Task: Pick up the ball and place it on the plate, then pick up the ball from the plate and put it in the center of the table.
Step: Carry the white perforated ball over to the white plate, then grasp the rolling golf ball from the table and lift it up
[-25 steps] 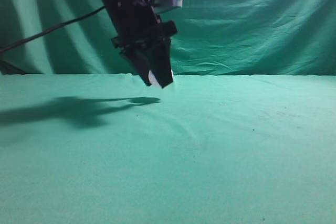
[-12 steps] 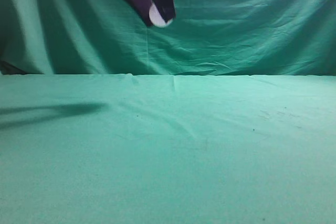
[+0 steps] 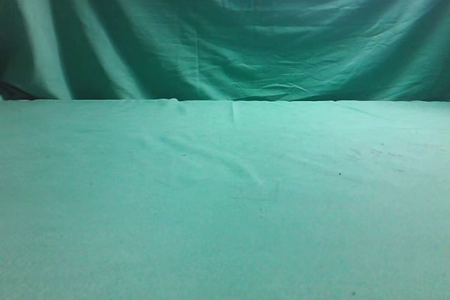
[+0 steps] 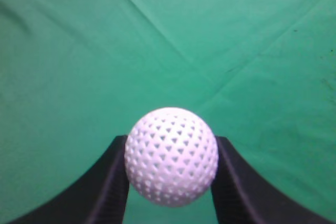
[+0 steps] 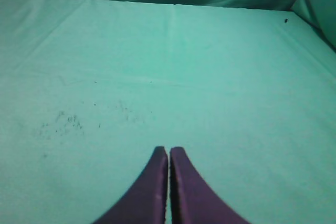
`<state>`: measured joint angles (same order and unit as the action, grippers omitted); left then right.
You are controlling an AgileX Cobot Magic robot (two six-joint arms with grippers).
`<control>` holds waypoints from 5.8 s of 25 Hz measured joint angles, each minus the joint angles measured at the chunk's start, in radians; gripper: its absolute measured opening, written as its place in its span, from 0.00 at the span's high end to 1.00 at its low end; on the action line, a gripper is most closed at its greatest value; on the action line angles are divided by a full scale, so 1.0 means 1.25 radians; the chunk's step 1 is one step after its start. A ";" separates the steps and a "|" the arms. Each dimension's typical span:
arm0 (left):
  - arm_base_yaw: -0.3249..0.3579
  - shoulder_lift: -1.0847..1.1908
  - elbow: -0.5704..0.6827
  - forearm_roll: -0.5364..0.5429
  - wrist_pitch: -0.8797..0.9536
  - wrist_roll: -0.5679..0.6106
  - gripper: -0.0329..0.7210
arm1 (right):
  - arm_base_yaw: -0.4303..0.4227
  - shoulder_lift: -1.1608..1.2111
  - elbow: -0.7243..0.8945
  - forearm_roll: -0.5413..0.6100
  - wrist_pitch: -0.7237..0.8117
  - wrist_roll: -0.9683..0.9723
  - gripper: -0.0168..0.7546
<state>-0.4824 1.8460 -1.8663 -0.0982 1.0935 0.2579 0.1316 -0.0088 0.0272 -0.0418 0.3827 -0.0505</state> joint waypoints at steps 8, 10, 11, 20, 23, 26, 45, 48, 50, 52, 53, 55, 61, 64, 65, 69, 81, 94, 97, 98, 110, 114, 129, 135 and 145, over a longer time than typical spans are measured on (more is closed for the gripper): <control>0.057 -0.237 0.276 0.034 -0.086 -0.046 0.54 | 0.000 0.000 0.001 0.033 -0.098 0.056 0.98; 0.091 -0.308 0.366 0.034 -0.115 -0.056 0.54 | 0.000 0.000 0.001 0.066 -0.166 0.088 0.98; 0.111 -0.343 0.402 0.034 -0.130 -0.057 0.54 | 0.000 0.000 0.001 0.085 -0.197 0.096 0.98; 0.260 -0.519 0.658 0.037 -0.212 -0.058 0.54 | 0.000 0.000 -0.020 0.140 -0.270 0.111 0.98; 0.292 -0.525 0.694 0.037 -0.232 -0.059 0.54 | 0.000 0.058 -0.094 0.140 -0.161 0.104 0.98; 0.296 -0.520 0.700 0.042 -0.248 -0.060 0.54 | 0.000 0.188 -0.182 0.140 -0.026 0.093 0.98; 0.431 -0.330 0.702 0.050 -0.282 -0.098 0.54 | 0.088 0.661 -0.508 0.156 0.283 -0.178 0.98; 0.454 -0.300 0.702 0.060 -0.310 -0.099 0.54 | 0.135 0.740 -0.547 0.135 0.288 -0.179 0.98; 0.455 -0.276 0.702 0.091 -0.331 -0.099 0.54 | 0.161 0.796 -0.578 0.126 0.286 -0.174 0.98; 0.455 -0.257 0.702 0.114 -0.354 -0.099 0.54 | 0.177 0.849 -0.606 0.118 0.279 -0.162 0.98; 0.455 -0.244 0.702 0.126 -0.365 -0.099 0.54 | 0.183 0.877 -0.620 0.114 0.277 -0.152 0.98; 0.455 -0.229 0.702 0.137 -0.383 -0.099 0.54 | 0.193 0.926 -0.639 0.101 0.271 -0.147 0.98; 0.455 -0.167 0.667 0.143 -0.413 -0.099 0.54 | 0.208 1.035 -0.652 0.070 0.219 -0.124 0.98; 0.455 -0.144 0.631 0.145 -0.394 -0.099 0.54 | 0.208 1.049 -0.651 0.062 0.206 -0.108 0.98; 0.455 -0.140 0.623 0.146 -0.391 -0.099 0.54 | 0.208 1.051 -0.651 0.062 0.203 -0.106 0.98; 0.455 -0.129 0.610 0.148 -0.370 -0.108 0.54 | 0.208 1.051 -0.651 0.062 0.198 -0.104 0.98; 0.455 -0.088 0.609 0.150 -0.356 -0.120 0.54 | 0.208 1.051 -0.652 0.062 0.195 -0.104 0.92; 0.455 -0.088 0.609 0.143 -0.358 -0.122 0.45 | 0.208 1.051 -0.652 0.062 0.195 -0.102 0.92; 0.455 -0.087 0.596 0.080 -0.344 -0.120 0.19 | 0.208 1.051 -0.652 0.062 0.195 -0.102 0.92; 0.455 -0.087 0.585 0.062 -0.328 -0.117 0.12 | 0.208 1.051 -0.652 0.062 0.195 -0.102 0.92; 0.381 -0.099 0.346 -0.151 -0.092 0.015 0.53 | 0.208 1.051 -0.652 0.062 0.214 -0.102 0.92; 0.374 -0.161 0.339 -0.279 -0.078 0.117 0.89 | 0.208 1.048 -0.652 0.062 0.255 -0.114 0.92; 0.327 -0.655 0.738 -0.356 -0.339 0.247 0.96 | 0.389 1.005 -0.654 0.084 0.345 -0.126 0.92; 0.327 -0.846 0.924 -0.394 -0.389 0.287 0.96 | 0.453 1.022 -0.654 0.111 0.256 -0.123 0.92; 0.327 -1.021 1.030 -0.408 -0.427 0.319 0.96 | 0.453 1.126 -0.654 0.121 0.205 -0.125 0.44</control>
<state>-0.0734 0.5697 -0.5784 -0.6084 0.5598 0.6564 0.6975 1.3990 -0.7901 0.1098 0.6384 -0.2063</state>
